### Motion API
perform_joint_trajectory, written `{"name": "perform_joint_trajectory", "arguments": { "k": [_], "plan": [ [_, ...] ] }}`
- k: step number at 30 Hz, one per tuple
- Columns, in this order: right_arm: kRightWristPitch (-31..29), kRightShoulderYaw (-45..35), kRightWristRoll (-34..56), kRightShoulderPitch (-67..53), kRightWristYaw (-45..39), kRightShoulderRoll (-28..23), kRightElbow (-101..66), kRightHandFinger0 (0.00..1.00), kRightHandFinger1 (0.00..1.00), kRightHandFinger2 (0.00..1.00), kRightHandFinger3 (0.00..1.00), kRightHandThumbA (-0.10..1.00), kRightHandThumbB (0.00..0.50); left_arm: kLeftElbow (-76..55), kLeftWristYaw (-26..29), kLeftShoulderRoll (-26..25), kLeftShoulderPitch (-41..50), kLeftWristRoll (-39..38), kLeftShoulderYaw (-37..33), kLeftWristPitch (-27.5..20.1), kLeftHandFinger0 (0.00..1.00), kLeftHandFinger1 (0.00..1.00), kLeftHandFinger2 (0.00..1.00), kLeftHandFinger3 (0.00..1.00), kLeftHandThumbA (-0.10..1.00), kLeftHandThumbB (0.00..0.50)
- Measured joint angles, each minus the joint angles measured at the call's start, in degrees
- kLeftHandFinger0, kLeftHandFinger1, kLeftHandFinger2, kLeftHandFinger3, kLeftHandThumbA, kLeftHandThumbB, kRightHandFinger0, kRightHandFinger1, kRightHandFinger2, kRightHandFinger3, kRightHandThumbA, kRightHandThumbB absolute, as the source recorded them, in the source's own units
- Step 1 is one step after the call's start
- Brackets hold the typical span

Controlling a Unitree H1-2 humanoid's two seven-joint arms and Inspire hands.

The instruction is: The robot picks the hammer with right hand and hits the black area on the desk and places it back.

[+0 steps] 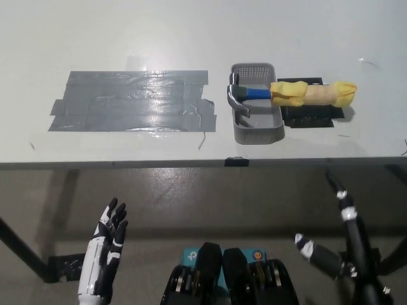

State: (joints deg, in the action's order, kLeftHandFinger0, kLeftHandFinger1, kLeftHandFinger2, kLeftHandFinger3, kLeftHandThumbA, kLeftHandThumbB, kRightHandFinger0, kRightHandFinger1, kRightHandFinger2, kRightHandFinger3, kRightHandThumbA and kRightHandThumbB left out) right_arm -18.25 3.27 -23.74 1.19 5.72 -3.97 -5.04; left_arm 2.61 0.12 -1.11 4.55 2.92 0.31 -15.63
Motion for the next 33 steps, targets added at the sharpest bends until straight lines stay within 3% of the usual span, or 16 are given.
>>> {"name": "perform_joint_trajectory", "arguments": {
  "k": [3, 6, 17, 26, 31, 33],
  "plan": [
    [1.35, -0.03, -3.85, 4.31, -0.01, -2.41, -0.44, 1.0, 1.0, 1.0, 1.0, 0.77, 0.435, 0.0, 0.0, 0.01, 0.13, 0.01, -0.01, 0.0, 1.0, 1.0, 1.0, 1.0, 0.87, 0.041],
    [2.85, 0.0, -7.2, 8.84, -0.01, -4.42, -0.27, 1.0, 1.0, 1.0, 1.0, 0.85, 0.404, 0.0, 0.0, 0.0, 0.21, 0.01, 0.01, 0.01, 1.0, 1.0, 1.0, 1.0, 0.88, 0.03],
    [9.53, 3.42, -20.94, 25.75, 0.11, -10.65, 10.07, 1.0, 1.0, 1.0, 1.0, 0.93, 0.4, 0.01, 0.0, -0.04, 0.15, 0.11, 0.0, -0.19, 1.0, 1.0, 1.0, 1.0, 0.82, 0.015],
    [16.75, 8.8, -29.68, 36.71, 1.14, -12.27, 23.48, 1.0, 1.0, 1.0, 1.0, 0.93, 0.385, 0.0, 0.01, -0.22, -0.76, 0.95, -0.05, -1.72, 1.0, 1.0, 1.0, 1.0, 0.79, 0.0],
    [19.37, 10.9, -31.21, 38.73, 2.0, -12.38, 29.58, 1.0, 1.0, 1.0, 1.0, 0.95, 0.387, -0.02, 0.0, -0.34, -1.01, 1.19, -0.05, -2.04, 1.0, 1.0, 1.0, 1.0, 0.79, 0.025],
    [19.98, 11.48, -31.4, 39.07, 2.47, -12.4, 32.0, 1.0, 1.0, 1.0, 1.0, 0.95, 0.388, -0.04, -0.01, -0.34, -1.03, 1.18, -0.06, -2.04, 1.0, 1.0, 1.0, 1.0, 0.77, 0.004]
  ]
}}
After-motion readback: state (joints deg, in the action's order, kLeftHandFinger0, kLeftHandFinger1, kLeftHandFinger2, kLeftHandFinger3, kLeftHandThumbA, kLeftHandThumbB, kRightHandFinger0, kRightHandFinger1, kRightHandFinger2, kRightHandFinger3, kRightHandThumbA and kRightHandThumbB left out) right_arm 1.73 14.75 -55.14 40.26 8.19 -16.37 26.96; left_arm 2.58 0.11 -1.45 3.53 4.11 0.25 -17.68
